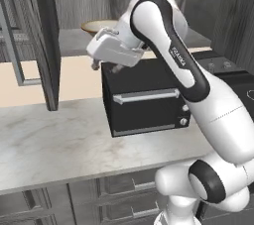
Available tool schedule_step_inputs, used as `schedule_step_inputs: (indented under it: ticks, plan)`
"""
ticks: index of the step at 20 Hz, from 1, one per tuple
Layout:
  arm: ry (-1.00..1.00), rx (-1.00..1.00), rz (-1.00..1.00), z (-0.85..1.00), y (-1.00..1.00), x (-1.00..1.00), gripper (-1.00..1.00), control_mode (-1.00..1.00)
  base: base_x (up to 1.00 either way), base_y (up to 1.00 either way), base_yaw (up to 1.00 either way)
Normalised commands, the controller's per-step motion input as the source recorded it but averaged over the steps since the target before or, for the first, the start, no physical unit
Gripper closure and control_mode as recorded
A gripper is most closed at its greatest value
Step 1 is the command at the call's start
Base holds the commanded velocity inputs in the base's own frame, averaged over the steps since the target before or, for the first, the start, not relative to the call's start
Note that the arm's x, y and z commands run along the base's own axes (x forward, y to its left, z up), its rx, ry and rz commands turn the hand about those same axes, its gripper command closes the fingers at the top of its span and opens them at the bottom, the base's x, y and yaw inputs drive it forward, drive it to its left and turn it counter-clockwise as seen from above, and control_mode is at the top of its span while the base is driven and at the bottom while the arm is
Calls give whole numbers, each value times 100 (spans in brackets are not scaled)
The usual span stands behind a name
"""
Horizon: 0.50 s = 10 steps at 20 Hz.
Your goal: Move the bowls from the cabinet to the plates on the dining table.
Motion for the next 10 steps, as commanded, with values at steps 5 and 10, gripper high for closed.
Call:
schedule_step_inputs:
  ticks: [5,10]
  plan:
    - [-7,-40,0,1,-35,0,-100,-100,0,0,0]
    - [-9,-38,0,0,-36,0,-100,-100,0,0,0]
